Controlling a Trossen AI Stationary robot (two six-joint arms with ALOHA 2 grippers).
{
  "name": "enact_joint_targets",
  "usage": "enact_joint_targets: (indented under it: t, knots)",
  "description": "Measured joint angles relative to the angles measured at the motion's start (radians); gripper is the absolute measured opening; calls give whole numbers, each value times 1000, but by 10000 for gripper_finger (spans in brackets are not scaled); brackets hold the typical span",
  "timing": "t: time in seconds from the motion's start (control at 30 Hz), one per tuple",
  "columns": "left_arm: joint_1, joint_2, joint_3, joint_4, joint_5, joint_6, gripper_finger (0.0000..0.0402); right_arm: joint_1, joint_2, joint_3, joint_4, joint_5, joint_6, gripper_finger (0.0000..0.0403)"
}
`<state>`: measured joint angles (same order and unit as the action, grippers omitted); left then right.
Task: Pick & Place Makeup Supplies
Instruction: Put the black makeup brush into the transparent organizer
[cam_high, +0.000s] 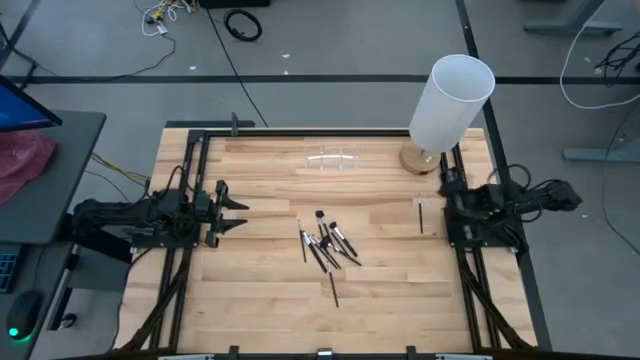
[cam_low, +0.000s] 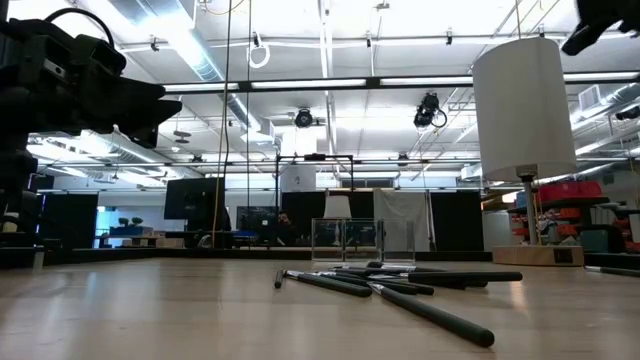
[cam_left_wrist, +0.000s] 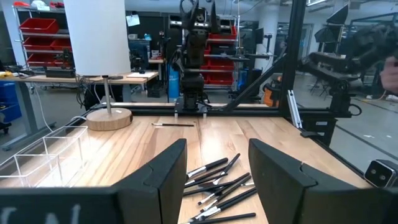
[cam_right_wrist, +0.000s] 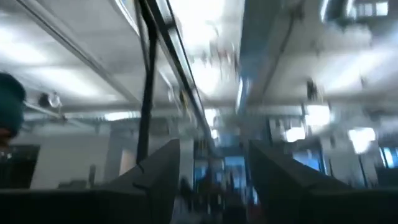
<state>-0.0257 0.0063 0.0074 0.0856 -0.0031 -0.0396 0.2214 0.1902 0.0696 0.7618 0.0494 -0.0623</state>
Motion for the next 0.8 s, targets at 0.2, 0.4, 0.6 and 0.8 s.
enact_joint_targets:
  t: [0.2, 0.4, 0.6, 0.8]
  knots:
    - [0, 0, 0, 0, -24, 2, 177, -8, 350, 103, -77, 262, 167, 194]
    - [0, 0, 0, 0, -54, 2, 177, -37, 598, 149, -21, 283, 237, 194]
    - [0, 0, 0, 0, -53, 1, 177, -42, 712, 153, 332, 275, 241, 194]
    - [0, 0, 0, 0, -53, 1, 177, -66, 753, 242, 178, 239, 292, 194]
